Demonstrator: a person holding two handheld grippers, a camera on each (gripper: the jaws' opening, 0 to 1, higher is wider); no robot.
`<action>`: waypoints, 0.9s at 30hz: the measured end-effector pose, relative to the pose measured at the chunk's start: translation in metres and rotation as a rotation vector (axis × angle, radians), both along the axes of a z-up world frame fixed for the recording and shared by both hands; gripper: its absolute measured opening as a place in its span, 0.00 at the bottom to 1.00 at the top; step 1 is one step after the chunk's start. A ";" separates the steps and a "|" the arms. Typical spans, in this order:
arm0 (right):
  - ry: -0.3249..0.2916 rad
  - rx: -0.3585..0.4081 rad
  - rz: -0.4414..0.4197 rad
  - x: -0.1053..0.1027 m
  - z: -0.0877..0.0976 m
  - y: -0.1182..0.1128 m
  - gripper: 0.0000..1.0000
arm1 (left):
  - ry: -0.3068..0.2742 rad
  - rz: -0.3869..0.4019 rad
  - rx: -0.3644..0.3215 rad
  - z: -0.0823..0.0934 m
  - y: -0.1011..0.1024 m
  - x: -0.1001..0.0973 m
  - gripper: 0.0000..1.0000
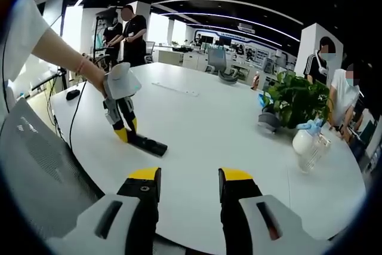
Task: Press the specified remote control buttons in sequence, fully releasing each button before pressing the next.
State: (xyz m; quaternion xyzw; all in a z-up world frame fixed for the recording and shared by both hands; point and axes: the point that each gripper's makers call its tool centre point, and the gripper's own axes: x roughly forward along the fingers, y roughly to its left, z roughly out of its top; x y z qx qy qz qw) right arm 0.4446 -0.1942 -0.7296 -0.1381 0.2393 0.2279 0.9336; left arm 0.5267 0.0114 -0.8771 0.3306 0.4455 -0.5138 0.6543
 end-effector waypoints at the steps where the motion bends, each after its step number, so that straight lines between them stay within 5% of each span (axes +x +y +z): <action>1: 0.000 0.000 0.001 0.000 0.000 0.000 0.39 | 0.001 -0.001 -0.001 0.000 0.000 -0.001 0.18; 27: 0.005 -0.031 0.019 -0.001 -0.003 0.002 0.39 | -0.014 -0.002 -0.022 0.000 0.000 -0.007 0.18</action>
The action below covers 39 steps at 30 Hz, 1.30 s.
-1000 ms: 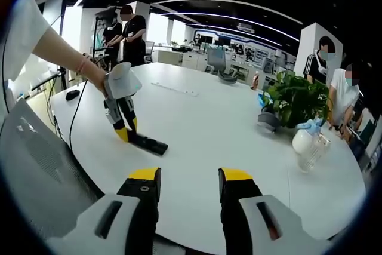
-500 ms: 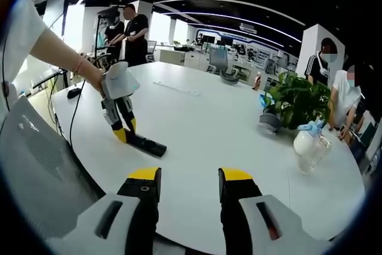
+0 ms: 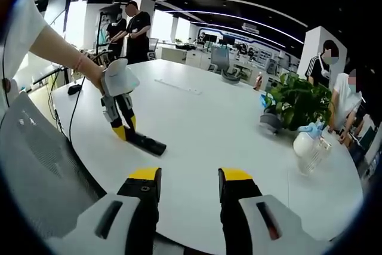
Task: Press the specified remote control buttons in sequence, fully releasing each button before pressing the next.
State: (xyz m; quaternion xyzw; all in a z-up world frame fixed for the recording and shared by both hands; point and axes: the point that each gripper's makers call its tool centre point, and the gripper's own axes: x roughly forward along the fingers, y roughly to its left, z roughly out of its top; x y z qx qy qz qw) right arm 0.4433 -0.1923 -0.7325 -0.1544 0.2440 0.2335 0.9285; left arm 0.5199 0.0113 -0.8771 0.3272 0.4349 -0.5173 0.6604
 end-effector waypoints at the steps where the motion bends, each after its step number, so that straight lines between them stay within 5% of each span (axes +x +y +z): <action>1: 0.000 0.000 -0.001 0.000 0.000 0.000 0.39 | 0.003 0.002 0.006 0.000 0.000 0.000 0.18; 39: 0.030 -0.050 0.040 -0.003 -0.008 0.004 0.37 | 0.018 0.004 -0.049 0.001 -0.011 -0.034 0.18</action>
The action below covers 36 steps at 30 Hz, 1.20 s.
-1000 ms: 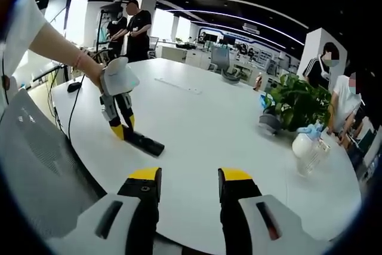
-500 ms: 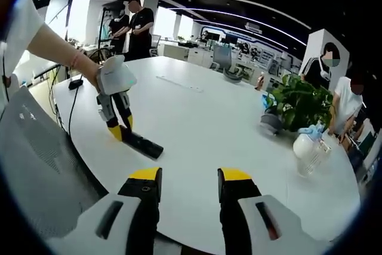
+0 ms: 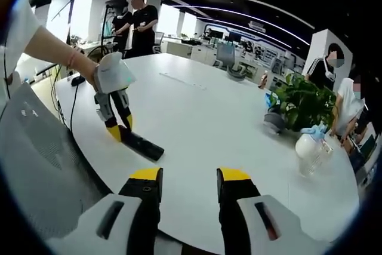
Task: Press the specified remote control buttons in sequence, fully releasing each button before pressing the next.
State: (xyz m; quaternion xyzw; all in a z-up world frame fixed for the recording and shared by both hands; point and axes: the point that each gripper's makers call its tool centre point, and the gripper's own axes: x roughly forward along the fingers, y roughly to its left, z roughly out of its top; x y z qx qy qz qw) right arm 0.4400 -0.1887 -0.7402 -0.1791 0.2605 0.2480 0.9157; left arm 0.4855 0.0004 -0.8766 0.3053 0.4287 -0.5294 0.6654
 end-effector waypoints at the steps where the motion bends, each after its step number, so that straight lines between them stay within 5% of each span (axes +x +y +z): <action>1: 0.002 -0.001 0.001 0.000 0.000 0.000 0.37 | 0.000 0.001 -0.002 0.000 0.000 -0.001 0.18; 23: 0.026 -0.018 0.019 -0.002 -0.005 0.003 0.36 | -0.056 0.037 -0.039 0.001 -0.006 -0.013 0.18; 36: 0.059 -0.013 -0.023 -0.001 -0.011 -0.004 0.36 | -0.088 0.198 -0.125 0.001 -0.008 -0.019 0.18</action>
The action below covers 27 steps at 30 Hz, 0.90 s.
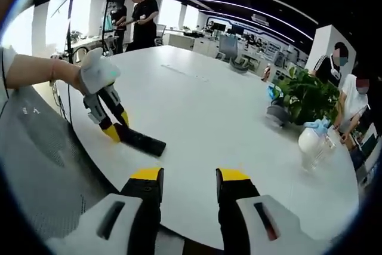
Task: Press the specified remote control buttons in sequence, fully releasing each button before pressing the next.
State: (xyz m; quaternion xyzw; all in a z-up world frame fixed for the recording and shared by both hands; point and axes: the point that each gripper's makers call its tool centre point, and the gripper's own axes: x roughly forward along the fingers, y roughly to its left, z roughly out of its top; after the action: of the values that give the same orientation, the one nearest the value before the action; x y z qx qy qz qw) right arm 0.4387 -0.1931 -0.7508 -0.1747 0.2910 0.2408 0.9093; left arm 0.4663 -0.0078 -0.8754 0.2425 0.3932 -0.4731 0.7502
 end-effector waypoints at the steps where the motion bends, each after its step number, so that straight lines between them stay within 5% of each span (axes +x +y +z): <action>1: 0.002 0.006 -0.007 0.000 0.000 -0.001 0.36 | -0.007 0.010 -0.009 0.000 -0.001 -0.001 0.18; 10: 0.021 -0.036 0.032 -0.004 -0.006 0.003 0.36 | -0.006 -0.032 -0.092 0.002 -0.015 -0.013 0.18; 27: 0.032 -0.048 0.014 -0.004 -0.008 -0.001 0.35 | -0.007 -0.067 -0.062 0.002 -0.017 -0.013 0.19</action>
State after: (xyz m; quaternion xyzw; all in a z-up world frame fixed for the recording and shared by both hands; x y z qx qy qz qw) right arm 0.4343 -0.1941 -0.7592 -0.1944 0.3101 0.2428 0.8984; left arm 0.4528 -0.0245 -0.8739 0.2337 0.3674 -0.5089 0.7426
